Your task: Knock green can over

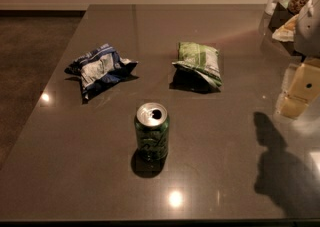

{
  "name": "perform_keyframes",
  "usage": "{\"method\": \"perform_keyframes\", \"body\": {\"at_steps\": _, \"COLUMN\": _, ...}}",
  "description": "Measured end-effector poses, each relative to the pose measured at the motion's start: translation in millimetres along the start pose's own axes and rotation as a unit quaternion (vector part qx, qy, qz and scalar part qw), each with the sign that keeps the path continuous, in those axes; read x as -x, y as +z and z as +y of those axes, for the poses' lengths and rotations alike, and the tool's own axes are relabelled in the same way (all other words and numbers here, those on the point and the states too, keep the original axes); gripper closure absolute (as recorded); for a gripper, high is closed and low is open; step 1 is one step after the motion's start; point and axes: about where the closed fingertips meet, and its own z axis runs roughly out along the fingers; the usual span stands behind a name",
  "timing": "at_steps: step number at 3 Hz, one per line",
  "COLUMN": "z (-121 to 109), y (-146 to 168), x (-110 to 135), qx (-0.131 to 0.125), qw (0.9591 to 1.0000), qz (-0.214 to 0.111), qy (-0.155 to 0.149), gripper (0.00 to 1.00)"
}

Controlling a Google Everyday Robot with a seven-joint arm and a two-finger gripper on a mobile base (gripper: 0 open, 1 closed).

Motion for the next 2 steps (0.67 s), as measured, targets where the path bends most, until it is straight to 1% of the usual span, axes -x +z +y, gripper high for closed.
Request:
{"method": "perform_keyframes", "body": {"at_steps": 1, "z": 0.0, "y": 0.0, "x": 0.0, "qx": 0.000, "qw": 1.0000, "qz": 0.000, "qy": 0.000, "gripper": 0.00}}
{"method": "perform_keyframes", "body": {"at_steps": 2, "z": 3.9, "y": 3.1, "x": 14.3, "qx": 0.015, "qw": 0.9994, "qz": -0.031, "qy": -0.003, "gripper": 0.00}}
